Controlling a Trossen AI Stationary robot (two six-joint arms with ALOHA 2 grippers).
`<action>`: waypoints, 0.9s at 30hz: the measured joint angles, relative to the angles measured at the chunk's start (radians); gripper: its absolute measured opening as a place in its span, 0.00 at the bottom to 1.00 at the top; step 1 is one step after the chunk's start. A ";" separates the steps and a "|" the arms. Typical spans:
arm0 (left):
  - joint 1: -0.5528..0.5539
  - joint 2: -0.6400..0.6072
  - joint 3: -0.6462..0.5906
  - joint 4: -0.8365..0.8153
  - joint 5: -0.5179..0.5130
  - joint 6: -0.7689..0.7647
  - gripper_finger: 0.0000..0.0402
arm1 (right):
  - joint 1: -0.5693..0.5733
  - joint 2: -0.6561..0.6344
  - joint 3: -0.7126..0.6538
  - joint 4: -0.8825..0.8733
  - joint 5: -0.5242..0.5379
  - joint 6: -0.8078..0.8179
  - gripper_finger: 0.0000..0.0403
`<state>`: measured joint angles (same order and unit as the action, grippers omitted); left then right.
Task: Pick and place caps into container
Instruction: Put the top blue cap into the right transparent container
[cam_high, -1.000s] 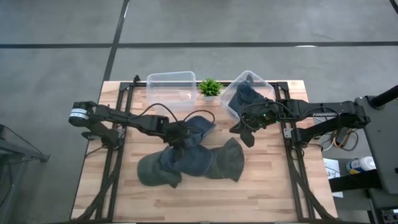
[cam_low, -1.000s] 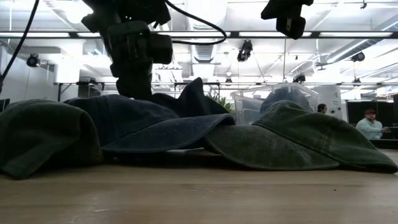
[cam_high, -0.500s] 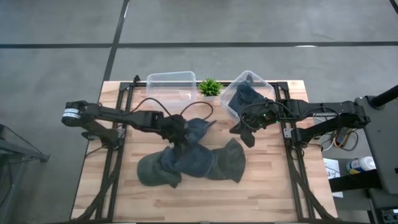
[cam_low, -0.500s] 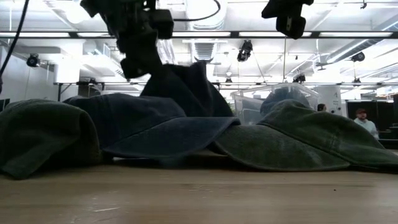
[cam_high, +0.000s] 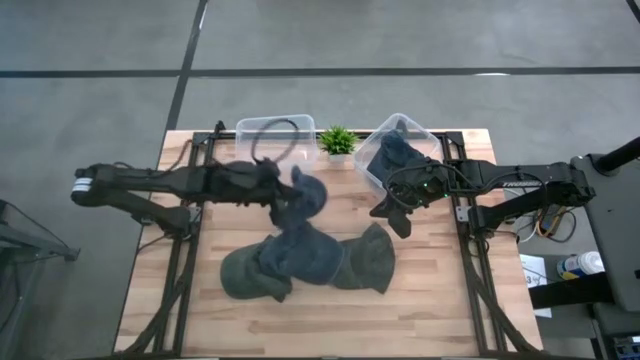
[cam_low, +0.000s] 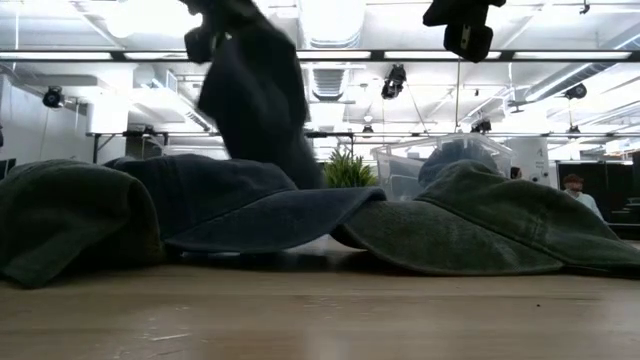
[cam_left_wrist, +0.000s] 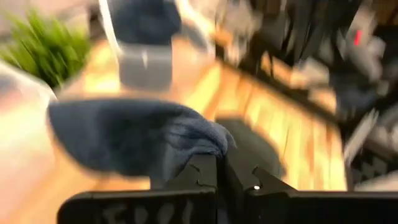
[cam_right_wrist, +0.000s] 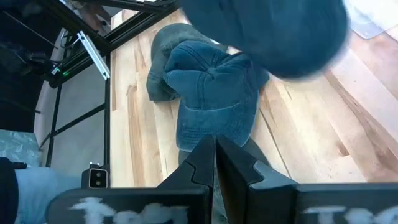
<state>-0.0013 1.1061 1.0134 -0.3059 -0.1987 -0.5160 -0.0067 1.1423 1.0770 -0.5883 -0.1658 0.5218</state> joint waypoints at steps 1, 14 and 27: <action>0.000 -0.015 0.000 0.021 -0.021 -0.001 0.00 | 0.000 0.000 0.000 0.000 0.000 0.001 0.03; 0.000 -0.036 -0.002 0.255 -0.225 -0.002 0.00 | 0.000 0.000 0.001 0.102 -0.017 0.091 0.08; 0.000 0.076 -0.002 0.615 -0.415 0.021 0.00 | -0.005 0.033 0.027 0.411 0.118 0.064 0.59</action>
<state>-0.0017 1.1819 1.0115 0.3090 -0.6137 -0.4951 -0.0116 1.1749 1.1045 -0.1769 -0.0480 0.5855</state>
